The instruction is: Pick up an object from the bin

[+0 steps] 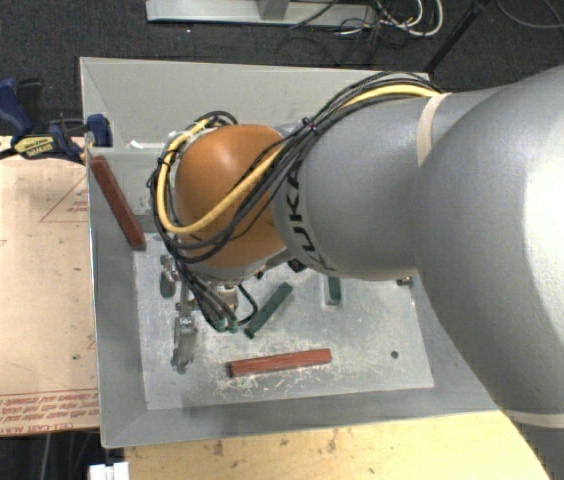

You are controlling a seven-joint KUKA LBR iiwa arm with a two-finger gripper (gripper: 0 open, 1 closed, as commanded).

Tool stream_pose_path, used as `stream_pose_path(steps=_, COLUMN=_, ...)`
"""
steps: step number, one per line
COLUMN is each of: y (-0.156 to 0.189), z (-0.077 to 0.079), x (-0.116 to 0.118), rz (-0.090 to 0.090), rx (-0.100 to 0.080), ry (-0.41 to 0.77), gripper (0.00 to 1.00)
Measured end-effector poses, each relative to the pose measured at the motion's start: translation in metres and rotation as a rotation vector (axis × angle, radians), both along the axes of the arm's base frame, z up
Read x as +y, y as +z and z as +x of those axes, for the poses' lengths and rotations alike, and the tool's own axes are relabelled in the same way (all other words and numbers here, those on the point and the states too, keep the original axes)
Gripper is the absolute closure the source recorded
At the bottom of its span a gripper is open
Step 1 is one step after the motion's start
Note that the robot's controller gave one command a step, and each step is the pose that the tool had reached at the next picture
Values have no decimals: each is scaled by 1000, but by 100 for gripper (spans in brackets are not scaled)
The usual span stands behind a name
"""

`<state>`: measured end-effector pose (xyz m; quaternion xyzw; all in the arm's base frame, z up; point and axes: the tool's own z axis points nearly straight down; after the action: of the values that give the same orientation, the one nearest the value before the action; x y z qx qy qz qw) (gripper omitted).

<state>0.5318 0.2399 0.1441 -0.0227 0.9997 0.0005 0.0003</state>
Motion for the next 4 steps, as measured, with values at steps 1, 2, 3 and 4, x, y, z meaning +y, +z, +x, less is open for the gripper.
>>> stream_pose_path(steps=1, y=-4, z=8, x=-50, rz=1, rx=1, ry=-15, gripper=0)
stream_pose_path(steps=2, y=-16, z=-7, x=-73, rz=-4, rx=1, ry=74, gripper=0)
stream_pose_path(steps=3, y=-22, z=-17, x=-92, rz=0, rx=1, ry=345, gripper=0)
stream_pose_path(steps=4, y=-50, z=-45, x=-103, rz=1, rx=0, ry=402, gripper=0)
